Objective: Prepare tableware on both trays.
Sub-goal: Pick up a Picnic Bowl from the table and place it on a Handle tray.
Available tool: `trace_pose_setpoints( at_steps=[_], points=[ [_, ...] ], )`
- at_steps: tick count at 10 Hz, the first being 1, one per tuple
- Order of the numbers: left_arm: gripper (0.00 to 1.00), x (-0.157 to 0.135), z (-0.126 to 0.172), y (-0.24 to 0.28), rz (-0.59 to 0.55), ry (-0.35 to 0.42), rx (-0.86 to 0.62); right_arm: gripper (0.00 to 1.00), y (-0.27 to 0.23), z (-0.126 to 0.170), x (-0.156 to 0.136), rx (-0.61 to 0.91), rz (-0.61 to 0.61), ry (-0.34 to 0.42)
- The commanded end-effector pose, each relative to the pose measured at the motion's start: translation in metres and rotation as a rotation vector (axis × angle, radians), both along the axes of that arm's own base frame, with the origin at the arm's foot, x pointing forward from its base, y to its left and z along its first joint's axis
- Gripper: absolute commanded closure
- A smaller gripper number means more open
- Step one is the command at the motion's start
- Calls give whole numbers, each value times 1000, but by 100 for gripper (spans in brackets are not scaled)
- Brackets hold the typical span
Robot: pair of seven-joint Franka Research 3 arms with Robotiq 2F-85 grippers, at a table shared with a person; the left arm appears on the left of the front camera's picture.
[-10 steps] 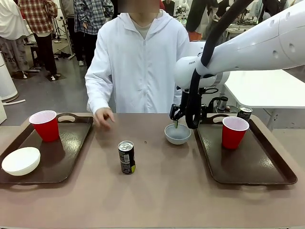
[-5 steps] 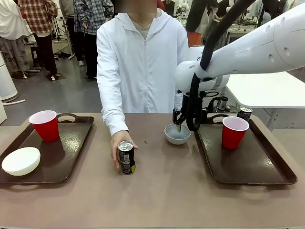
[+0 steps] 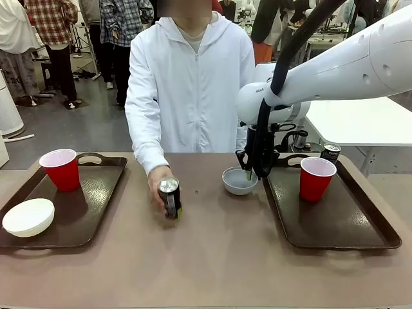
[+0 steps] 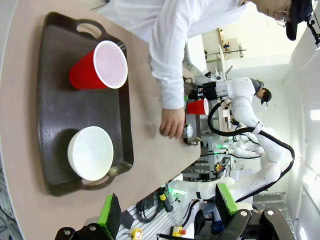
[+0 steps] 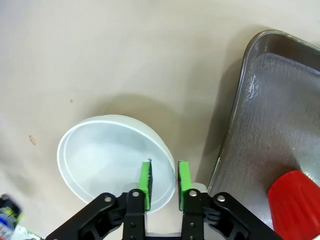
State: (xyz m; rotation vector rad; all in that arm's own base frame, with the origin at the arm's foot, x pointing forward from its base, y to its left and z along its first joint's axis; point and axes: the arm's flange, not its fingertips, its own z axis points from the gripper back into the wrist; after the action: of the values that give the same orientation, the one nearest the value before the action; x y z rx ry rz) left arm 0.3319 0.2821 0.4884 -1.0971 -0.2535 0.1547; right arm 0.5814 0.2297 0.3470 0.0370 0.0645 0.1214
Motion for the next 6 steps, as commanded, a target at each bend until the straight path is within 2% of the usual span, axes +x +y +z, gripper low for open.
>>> trace_pose_setpoints(
  at_steps=[1,4,5,6],
  points=[
    [0,-1,3,2,-3,-9,-8,100,-1,1,5,-7,14,-4],
    [0,-1,3,2,-3,-9,-8,99,-5,18,-5,-30,16,-20],
    [0,-1,3,2,-3,-9,-8,99,-6,32,-17,-14,43,-21],
    [0,-1,3,2,-3,-9,-8,99,-7,57,-43,-25,76,-35]
  ],
)
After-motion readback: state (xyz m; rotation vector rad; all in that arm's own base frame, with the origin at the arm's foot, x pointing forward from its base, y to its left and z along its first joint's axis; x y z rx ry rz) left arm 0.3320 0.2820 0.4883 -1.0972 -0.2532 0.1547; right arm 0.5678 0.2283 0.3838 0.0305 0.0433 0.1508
